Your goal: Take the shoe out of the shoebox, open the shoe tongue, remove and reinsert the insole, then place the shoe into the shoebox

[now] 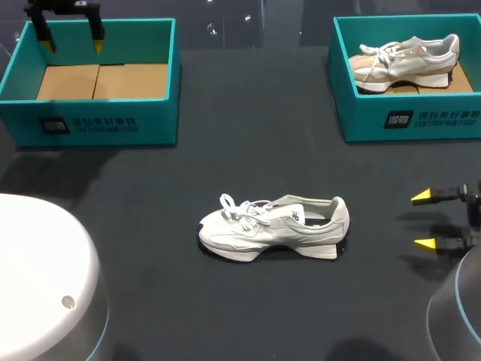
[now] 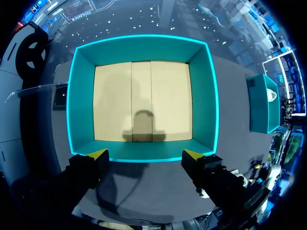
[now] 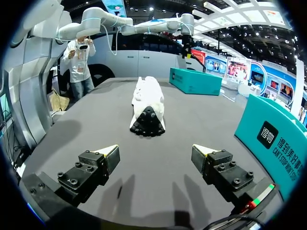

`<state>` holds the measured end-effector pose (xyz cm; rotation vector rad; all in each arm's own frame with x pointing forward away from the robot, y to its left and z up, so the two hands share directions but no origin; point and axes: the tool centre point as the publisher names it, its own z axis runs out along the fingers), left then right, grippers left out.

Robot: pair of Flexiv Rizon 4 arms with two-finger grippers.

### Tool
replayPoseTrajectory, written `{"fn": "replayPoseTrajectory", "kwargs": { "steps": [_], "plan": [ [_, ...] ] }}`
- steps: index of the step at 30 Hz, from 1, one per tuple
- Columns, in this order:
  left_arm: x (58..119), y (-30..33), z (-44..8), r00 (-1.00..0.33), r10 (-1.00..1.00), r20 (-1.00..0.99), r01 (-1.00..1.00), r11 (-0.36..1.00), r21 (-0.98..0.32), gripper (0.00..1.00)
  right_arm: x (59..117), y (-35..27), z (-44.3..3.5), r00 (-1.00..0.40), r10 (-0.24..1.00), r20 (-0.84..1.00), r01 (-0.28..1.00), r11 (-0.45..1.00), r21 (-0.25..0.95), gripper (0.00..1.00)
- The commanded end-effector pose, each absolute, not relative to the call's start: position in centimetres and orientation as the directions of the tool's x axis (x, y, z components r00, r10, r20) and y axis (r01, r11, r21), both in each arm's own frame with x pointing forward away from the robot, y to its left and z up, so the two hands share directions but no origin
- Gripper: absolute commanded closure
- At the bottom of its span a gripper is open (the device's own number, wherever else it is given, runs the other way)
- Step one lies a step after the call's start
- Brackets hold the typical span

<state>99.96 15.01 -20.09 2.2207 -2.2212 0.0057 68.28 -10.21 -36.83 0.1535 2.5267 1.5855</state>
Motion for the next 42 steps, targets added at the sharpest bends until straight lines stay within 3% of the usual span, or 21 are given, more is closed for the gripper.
{"fn": "replayPoseTrajectory", "kwargs": {
  "steps": [1, 12, 28, 42],
  "plan": [
    [100.0, 15.0, -20.1, 0.0, -1.0, 0.002, -1.0, 0.0, -0.001, 0.0, 68.6, -8.9, -37.3, -0.981, 0.174, -0.084, -0.002, 0.429, 0.903, 0.0],
    [100.0, 15.0, -20.1, 0.0, -1.0, 0.002, -1.0, 0.0, -0.001, 0.0, 69.0, -5.4, -37.4, -0.978, 0.192, -0.079, 0.005, 0.402, 0.915, 0.0],
    [100.0, 15.0, -20.1, 0.0, -1.0, 0.002, -1.0, 0.0, -0.001, 0.0, 68.6, -0.9, -39.2, -0.973, 0.225, 0.045, 0.125, 0.358, 0.925, 0.0],
    [100.0, 15.0, -20.1, 0.0, -1.0, 0.002, -1.0, 0.0, -0.001, 0.0, 69.0, 1.4, -39.9, -0.978, 0.199, 0.058, 0.127, 0.355, 0.926, 0.0]
  ]
}}
